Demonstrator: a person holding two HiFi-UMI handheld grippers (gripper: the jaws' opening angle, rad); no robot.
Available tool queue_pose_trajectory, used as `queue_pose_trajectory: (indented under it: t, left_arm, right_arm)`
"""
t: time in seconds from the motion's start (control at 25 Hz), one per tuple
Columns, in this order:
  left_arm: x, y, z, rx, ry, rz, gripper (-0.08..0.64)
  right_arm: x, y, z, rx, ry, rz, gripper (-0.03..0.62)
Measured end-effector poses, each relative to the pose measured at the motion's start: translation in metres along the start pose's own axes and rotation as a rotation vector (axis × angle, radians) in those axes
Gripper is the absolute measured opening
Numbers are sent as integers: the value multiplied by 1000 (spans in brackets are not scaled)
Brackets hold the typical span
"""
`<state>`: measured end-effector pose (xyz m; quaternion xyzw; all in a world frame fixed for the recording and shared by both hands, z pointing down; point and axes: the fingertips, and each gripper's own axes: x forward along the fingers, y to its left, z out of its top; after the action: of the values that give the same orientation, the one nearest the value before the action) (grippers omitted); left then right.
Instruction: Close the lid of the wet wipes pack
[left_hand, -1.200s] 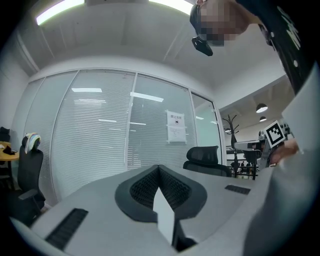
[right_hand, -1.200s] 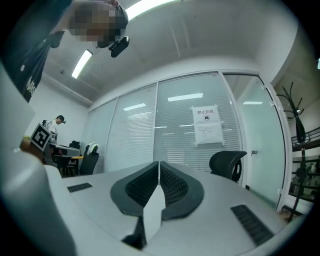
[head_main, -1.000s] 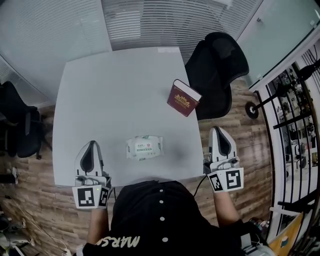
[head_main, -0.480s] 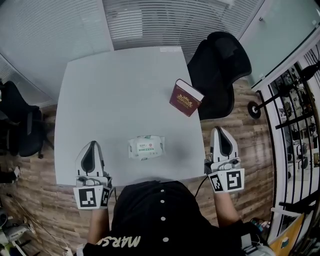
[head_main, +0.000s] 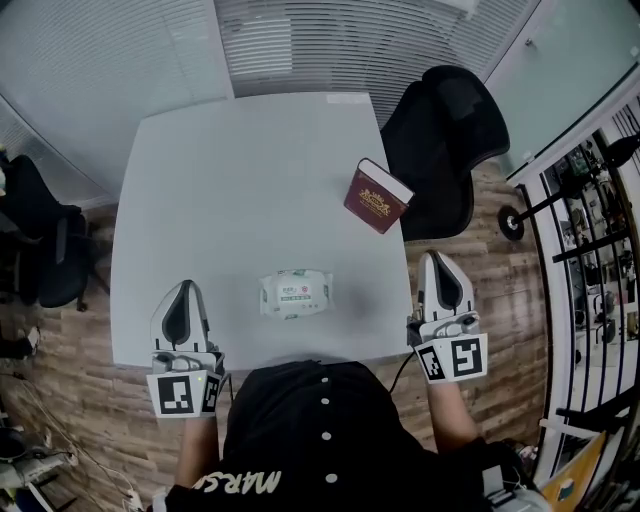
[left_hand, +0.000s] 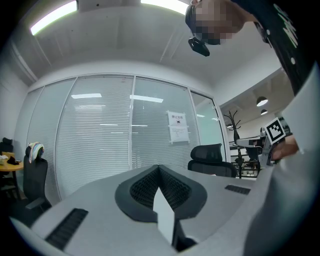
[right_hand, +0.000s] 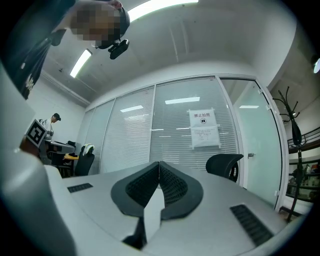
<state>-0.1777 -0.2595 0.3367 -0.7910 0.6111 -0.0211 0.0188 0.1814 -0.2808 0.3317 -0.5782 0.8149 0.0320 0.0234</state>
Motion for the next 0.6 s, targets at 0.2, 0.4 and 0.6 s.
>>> queue_pose_trajectory:
  t: [0.2, 0.4, 0.6]
  left_arm:
    - [-1, 0, -1, -8, 0, -1, 6]
    - [1, -1, -3, -10, 1, -2, 6]
    - [2, -1, -4, -11, 3, -1, 6]
  right_arm:
    - [2, 4, -2, -10, 11, 6, 29]
    - [4, 4, -3, -18, 14, 11, 29]
    - [6, 7, -6, -31, 20, 20, 29]
